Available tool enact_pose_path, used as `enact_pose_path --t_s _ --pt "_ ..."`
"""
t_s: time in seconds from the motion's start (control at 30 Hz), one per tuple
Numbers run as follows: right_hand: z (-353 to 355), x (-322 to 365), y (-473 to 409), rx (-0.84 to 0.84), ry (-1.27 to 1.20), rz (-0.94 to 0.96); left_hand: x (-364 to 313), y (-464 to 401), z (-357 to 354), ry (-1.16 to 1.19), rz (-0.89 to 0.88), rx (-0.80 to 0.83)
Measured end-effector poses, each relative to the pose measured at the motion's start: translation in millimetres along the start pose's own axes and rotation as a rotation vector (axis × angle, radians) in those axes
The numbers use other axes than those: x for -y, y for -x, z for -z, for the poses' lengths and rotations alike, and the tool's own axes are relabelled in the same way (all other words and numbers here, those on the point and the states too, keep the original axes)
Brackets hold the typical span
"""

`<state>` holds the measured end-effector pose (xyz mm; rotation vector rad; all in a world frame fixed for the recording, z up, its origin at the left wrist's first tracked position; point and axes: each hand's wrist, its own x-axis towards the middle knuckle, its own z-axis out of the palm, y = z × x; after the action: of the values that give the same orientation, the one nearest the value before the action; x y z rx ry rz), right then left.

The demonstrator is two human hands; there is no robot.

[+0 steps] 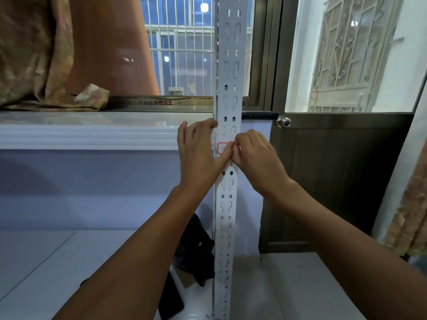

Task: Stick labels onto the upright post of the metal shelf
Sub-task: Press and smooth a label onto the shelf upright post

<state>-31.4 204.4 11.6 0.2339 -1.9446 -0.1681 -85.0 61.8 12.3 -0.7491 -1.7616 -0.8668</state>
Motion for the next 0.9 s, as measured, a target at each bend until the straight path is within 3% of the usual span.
enact_pose_path --t_s 0.27,0.47,0.73,0.9 --pt "-5.4 -7.1 4.2 0.014 -0.098 0.024 -5.0 0.1 -0.1 0.035 0.027 -0.010" --pt "2.3 -28.2 43.8 0.054 -0.358 -0.257 -1.7 1.5 -1.2 0.047 0.011 -0.006" --pt "10.5 -7.3 17.9 -0.074 -0.491 -0.231 3.3 3.1 -3.2 0.029 -0.029 -0.016" --pt "12.8 -4.7 23.5 0.024 -0.612 -0.297 7.4 3.8 -6.5 -0.005 -0.081 -0.039"
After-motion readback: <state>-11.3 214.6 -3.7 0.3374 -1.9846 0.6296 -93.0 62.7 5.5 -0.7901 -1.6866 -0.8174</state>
